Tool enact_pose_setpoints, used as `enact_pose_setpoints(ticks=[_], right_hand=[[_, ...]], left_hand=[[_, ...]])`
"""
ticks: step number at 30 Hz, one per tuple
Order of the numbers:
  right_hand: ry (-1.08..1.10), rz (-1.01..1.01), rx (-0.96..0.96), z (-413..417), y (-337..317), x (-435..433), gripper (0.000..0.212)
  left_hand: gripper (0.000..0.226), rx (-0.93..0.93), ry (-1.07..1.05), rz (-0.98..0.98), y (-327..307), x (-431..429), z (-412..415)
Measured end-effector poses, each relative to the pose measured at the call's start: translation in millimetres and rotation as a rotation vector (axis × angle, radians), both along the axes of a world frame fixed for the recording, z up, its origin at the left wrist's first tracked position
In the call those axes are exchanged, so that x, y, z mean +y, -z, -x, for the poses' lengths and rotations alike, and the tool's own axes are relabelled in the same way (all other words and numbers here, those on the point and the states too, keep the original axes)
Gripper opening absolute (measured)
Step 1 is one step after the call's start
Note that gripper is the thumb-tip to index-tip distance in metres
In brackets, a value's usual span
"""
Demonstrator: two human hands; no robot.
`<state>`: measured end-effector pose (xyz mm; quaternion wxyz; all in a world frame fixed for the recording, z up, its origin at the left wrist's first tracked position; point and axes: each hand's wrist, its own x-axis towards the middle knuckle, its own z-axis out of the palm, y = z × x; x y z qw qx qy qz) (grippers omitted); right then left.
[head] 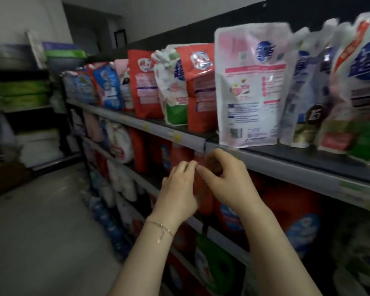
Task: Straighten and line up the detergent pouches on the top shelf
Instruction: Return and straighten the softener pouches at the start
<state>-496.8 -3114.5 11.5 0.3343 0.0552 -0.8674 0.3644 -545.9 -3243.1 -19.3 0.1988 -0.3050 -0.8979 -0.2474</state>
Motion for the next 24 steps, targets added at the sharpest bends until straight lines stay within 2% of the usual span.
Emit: enact_pose_setpoints(ticks=[5,15,24], right_hand=[[-0.102,0.038,-0.034,63.5,4.4,-62.4,0.017],[-0.299,0.035,-0.100,161.2,24.7,-153.5,0.013],[-0.515,0.091,-0.136,292.1,28.3,-241.6,0.014]], left_hand=[[0.055,-0.065,-0.095,-0.049,12.5,-65.2,52.2],[0.038,-0.023,-0.290,-0.275,17.7,-171.6,114.5],[0.034,0.020,-0.492,-0.282,26.6,-264.3,214.8]])
